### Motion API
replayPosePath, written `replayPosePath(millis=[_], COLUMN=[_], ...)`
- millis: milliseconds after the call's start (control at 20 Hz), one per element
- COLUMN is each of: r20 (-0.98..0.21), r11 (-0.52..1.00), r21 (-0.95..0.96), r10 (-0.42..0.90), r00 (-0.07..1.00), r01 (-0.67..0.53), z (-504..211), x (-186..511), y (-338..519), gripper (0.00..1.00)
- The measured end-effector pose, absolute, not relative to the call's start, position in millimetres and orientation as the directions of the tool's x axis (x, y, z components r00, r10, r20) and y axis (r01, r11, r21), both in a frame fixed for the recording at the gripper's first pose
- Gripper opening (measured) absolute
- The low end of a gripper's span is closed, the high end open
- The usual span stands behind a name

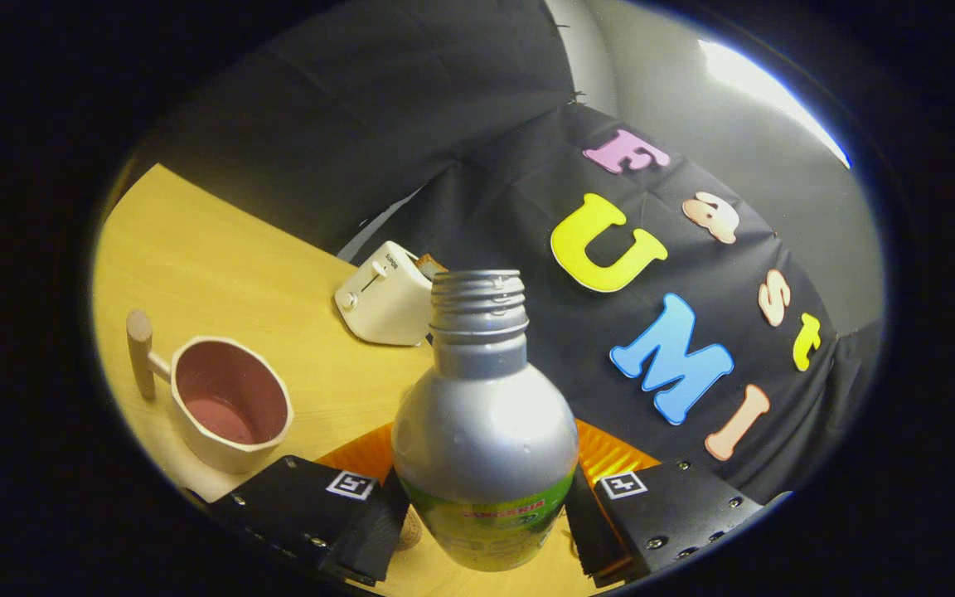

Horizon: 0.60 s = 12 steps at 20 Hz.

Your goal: Take the bottle from table, then pour the juice into the cup, finally place the bottle on the coaster

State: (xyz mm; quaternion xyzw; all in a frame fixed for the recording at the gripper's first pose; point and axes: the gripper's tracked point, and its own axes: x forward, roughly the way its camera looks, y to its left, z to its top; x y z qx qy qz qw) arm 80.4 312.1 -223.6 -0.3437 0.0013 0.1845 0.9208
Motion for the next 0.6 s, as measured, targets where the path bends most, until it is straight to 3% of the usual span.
replayPosePath(millis=[600], r20=[-0.103], r11=[0.918], r21=[-0.066], r10=[0.385], r00=[0.917], r01=[-0.392], z=[-211], x=[95], y=[294], gripper=[0.82])
